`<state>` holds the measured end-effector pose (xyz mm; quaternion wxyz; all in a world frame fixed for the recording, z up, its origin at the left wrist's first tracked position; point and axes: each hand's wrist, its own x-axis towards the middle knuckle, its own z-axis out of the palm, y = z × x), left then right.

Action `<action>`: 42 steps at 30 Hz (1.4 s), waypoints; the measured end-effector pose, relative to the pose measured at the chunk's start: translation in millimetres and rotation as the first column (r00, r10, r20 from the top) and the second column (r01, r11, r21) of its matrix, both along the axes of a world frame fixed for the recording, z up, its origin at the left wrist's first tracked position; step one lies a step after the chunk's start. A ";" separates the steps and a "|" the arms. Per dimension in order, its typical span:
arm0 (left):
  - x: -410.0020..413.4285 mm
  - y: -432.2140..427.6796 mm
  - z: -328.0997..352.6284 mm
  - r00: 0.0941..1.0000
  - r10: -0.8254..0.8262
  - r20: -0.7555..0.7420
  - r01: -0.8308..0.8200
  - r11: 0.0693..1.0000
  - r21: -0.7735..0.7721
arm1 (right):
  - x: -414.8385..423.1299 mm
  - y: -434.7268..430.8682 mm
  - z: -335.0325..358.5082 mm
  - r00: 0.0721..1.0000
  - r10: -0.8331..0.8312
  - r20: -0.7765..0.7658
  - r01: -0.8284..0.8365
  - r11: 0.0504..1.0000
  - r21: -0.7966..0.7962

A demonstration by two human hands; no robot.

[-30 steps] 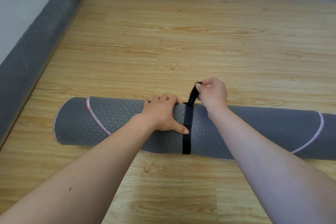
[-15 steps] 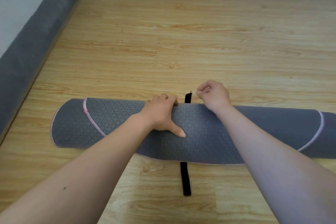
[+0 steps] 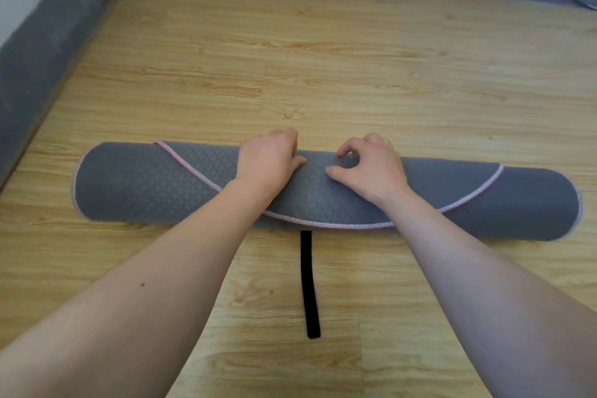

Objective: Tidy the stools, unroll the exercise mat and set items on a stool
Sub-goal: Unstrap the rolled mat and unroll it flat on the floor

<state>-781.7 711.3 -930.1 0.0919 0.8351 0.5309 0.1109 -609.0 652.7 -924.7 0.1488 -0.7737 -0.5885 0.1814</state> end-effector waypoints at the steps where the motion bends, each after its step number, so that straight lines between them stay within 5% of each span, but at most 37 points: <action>1: 3.0 1.3 -1.7 1.000 0.020 -0.012 -0.020 1.000 -0.001 | -3.4 0.4 2.5 0.998 0.037 0.055 -0.036 0.999 -0.013; 10: -5.4 10.9 0.5 0.995 0.052 0.087 -0.056 0.998 0.040 | -8.6 7.2 16.1 0.945 0.268 0.187 -0.192 0.918 -0.347; 13: -14.4 1.9 1.3 0.986 -0.079 0.146 0.064 0.992 0.104 | -14.3 8.3 9.9 0.974 0.127 0.186 -0.087 0.974 -0.208; 17: -25.8 -18.1 -15.0 0.953 -0.302 0.038 0.289 0.937 0.193 | -15.8 9.6 4.0 0.950 0.011 0.311 -0.037 0.996 0.080; 23: -19.6 -19.3 -32.4 0.926 -0.243 -0.289 0.263 0.964 0.032 | -23.5 9.2 -16.9 0.956 0.015 0.295 -0.085 0.970 0.227; 28: -2.7 13.4 -25.1 0.890 -0.207 -0.405 0.209 0.977 -0.041 | -26.5 -1.3 -22.0 0.968 0.042 0.246 -0.147 0.892 0.427; 30: 3.7 25.9 -22.8 0.897 -0.197 -0.395 0.185 0.980 -0.070 | -28.4 -4.5 -28.0 0.970 0.090 0.226 -0.162 0.931 0.327; 32: 7.8 37.1 -21.8 0.906 -0.192 -0.378 0.169 0.981 -0.094 | -29.7 -6.7 -40.3 0.961 0.191 0.199 -0.205 0.977 0.052; 35: 11.9 52.8 -18.7 0.905 -0.216 -0.367 0.172 0.974 -0.149 | -34.9 -11.5 -65.2 0.950 0.290 0.113 -0.245 0.920 -0.307; 39: 16.7 63.8 -15.5 0.909 -0.214 -0.359 0.165 0.973 -0.163 | -50.1 -7.1 -86.5 0.981 0.185 0.059 -0.148 0.909 -0.390; 42: 15.7 57.5 -13.8 0.938 -0.171 -0.303 0.180 0.984 0.001 | -61.7 3.0 -93.6 0.984 0.152 0.097 -0.107 0.924 -0.367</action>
